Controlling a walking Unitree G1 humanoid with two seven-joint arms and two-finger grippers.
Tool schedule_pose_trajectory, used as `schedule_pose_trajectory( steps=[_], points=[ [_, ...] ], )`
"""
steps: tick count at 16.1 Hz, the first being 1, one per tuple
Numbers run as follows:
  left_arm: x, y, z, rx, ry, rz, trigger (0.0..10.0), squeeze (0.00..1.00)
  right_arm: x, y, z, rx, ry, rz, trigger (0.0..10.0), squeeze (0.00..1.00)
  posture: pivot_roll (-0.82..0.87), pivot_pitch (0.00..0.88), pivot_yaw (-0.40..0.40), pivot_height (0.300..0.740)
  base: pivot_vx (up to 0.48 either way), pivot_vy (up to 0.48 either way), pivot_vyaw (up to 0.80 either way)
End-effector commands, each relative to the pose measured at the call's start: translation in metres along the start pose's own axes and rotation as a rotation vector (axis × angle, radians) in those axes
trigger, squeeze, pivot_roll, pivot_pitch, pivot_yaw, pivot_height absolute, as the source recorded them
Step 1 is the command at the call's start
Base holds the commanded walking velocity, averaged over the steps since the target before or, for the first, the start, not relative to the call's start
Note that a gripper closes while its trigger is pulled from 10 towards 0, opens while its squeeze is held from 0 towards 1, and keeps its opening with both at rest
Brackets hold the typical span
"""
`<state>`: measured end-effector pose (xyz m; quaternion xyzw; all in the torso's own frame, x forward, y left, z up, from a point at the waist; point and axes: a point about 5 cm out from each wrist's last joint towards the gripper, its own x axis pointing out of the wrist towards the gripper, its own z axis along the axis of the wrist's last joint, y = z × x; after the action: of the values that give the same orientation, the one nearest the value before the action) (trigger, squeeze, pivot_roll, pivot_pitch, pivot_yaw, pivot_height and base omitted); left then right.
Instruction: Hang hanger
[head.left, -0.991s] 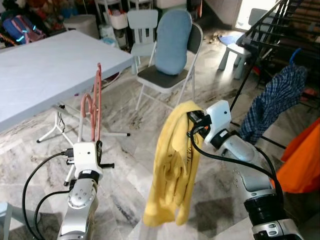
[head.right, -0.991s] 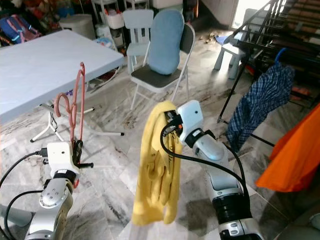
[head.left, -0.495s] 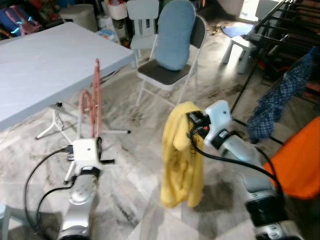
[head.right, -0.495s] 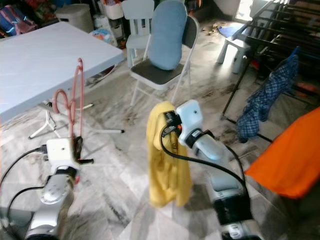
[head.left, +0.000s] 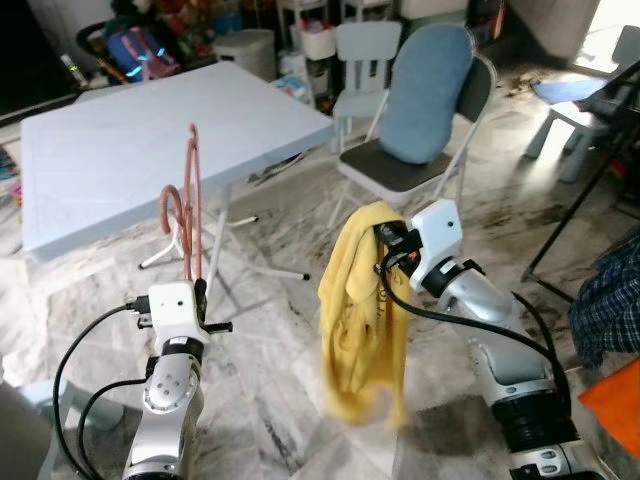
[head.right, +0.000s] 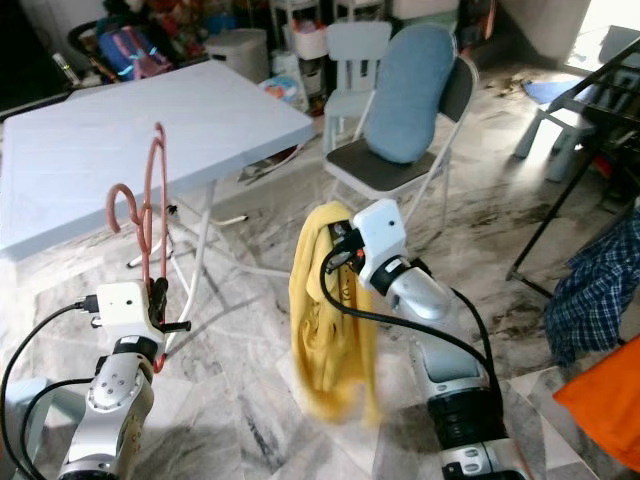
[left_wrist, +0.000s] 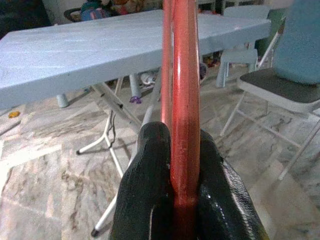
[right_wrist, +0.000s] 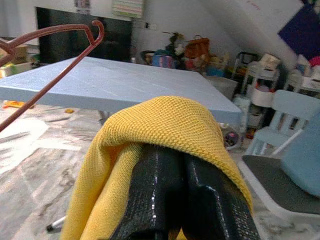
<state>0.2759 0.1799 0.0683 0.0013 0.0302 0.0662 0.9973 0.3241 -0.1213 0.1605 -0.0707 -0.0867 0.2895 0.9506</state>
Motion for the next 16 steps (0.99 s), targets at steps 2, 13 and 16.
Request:
schedule_pose_trajectory(
  steps=[2, 13, 16],
  points=[
    [0.003, 0.008, 0.006, 0.009, -0.024, 0.025, 10.0, 0.00, 0.007, 0.004, 0.011, -0.004, -0.046, 0.018, 0.0, 0.00, -0.19, 0.000, 0.056, 0.740, 0.330, 0.341, 0.00],
    [0.002, 0.022, 0.018, -0.006, -0.101, 0.155, 10.0, 0.00, 0.032, 0.020, 0.012, -0.017, -0.029, 0.144, 0.0, 0.00, -0.07, 0.000, -0.130, 0.740, 0.330, 0.347, 0.00],
    [0.003, 0.032, 0.028, 0.003, -0.135, 0.194, 10.0, 0.00, 0.039, 0.024, 0.014, -0.017, -0.045, 0.156, 0.0, 0.00, -0.05, 0.000, -0.110, 0.740, 0.329, 0.349, 0.00]
  ],
)
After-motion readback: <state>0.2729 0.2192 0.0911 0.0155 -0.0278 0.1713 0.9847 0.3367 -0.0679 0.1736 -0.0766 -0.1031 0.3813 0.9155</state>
